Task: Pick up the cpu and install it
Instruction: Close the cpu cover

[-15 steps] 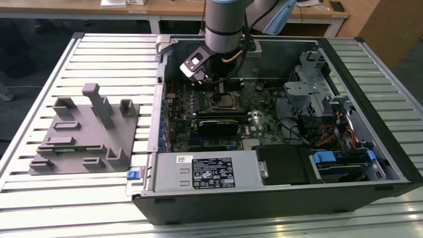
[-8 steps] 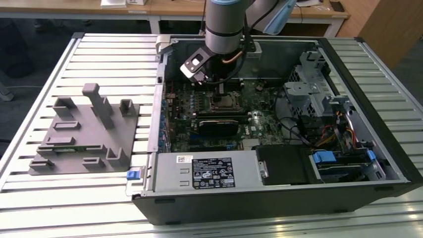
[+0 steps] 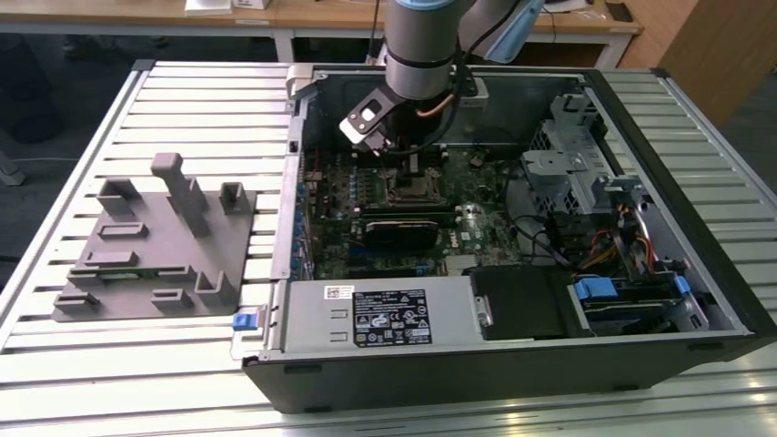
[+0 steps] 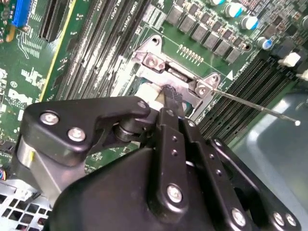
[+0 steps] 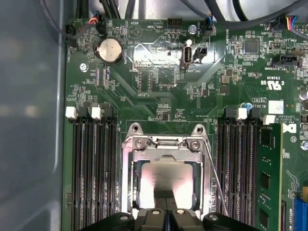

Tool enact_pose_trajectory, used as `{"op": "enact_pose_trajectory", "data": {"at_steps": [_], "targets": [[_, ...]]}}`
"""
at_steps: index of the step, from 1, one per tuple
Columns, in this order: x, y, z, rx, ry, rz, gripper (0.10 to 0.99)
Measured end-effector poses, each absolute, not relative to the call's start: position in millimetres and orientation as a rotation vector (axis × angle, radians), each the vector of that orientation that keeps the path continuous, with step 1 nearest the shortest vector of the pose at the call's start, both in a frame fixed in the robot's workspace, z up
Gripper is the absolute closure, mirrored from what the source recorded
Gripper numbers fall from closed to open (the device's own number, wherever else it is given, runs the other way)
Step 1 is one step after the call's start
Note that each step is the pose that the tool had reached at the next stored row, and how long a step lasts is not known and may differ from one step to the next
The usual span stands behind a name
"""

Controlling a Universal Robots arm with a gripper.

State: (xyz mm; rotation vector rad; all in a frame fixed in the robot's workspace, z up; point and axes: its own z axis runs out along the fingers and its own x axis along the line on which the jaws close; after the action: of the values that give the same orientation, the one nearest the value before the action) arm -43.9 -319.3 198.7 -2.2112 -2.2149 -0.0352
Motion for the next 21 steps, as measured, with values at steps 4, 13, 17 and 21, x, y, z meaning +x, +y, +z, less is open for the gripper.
{"op": "enact_pose_trajectory", "data": {"at_steps": [4,13,17,21], "targets": [[-43.8,-319.3,207.4,-2.211,-2.215,-0.035,0.969],[-38.4,-319.4,209.0,-2.211,-2.215,-0.034,0.969],[-36.9,-319.3,209.0,-2.211,-2.215,-0.034,0.969],[-36.3,-319.3,209.0,-2.211,-2.215,-0.034,0.969]]}}
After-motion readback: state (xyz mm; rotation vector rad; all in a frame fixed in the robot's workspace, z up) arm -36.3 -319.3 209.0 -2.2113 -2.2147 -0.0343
